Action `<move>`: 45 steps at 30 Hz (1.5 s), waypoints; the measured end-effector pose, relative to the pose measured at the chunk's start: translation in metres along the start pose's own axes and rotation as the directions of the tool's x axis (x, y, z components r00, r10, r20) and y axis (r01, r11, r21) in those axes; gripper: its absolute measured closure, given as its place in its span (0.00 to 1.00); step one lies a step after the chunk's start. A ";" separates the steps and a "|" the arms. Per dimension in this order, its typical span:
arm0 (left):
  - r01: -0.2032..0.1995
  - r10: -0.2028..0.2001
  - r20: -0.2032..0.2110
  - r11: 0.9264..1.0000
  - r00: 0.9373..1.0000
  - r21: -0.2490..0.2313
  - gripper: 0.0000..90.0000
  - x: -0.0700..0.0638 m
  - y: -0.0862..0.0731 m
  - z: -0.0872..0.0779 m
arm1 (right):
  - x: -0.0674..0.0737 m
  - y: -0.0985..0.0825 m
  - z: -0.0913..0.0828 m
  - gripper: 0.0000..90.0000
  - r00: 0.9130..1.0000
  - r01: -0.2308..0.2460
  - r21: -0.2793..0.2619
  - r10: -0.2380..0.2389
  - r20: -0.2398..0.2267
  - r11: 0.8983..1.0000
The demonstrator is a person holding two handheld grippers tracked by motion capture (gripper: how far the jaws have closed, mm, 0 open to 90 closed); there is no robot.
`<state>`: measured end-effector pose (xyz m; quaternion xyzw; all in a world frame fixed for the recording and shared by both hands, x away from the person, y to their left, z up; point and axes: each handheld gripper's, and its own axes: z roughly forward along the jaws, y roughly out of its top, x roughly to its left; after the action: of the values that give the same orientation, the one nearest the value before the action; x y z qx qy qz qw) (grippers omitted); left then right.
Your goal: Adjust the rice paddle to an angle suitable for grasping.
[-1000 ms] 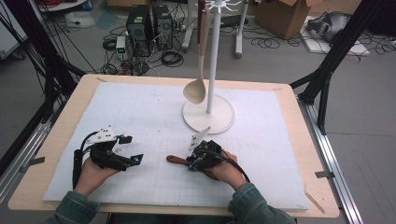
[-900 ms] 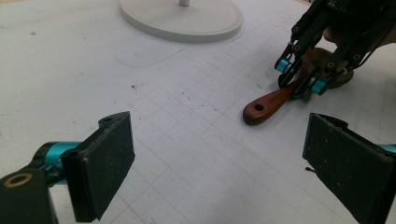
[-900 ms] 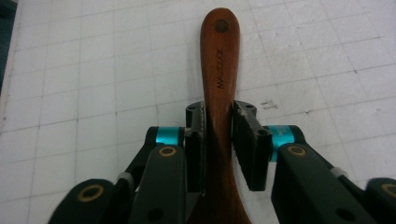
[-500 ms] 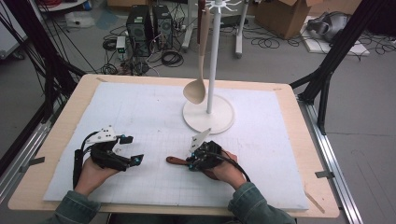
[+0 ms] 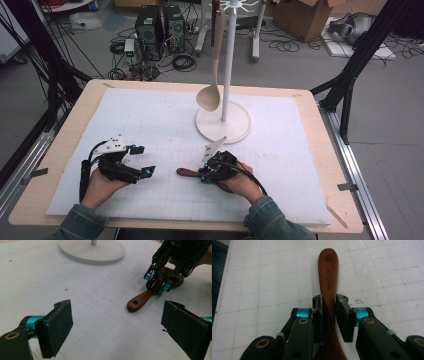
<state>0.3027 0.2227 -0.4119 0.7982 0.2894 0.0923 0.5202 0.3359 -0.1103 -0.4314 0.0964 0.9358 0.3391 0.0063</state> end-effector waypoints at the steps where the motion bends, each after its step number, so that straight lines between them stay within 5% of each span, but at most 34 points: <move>1: 0.000 0.000 0.001 1.000 1.000 0.000 0.12 0.000 0.000 0.000 | 0.001 0.001 0.001 0.83 1.000 0.004 0.011 -0.004 0.000 1.000; 33: 0.003 -0.003 0.010 1.000 1.000 -0.003 0.13 -0.001 0.000 0.000 | 0.001 0.002 -0.001 0.87 0.999 0.037 0.000 -0.037 -0.006 0.999; 45: -0.004 0.004 0.024 1.000 1.000 0.006 0.16 -0.002 0.001 0.002 | 0.002 0.003 -0.008 0.87 1.000 0.028 -0.057 -0.029 -0.004 0.998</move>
<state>0.3019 0.2196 -0.4116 0.8013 0.2819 0.0827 0.5212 0.3336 -0.1127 -0.4233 0.0820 0.9270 0.3659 0.0117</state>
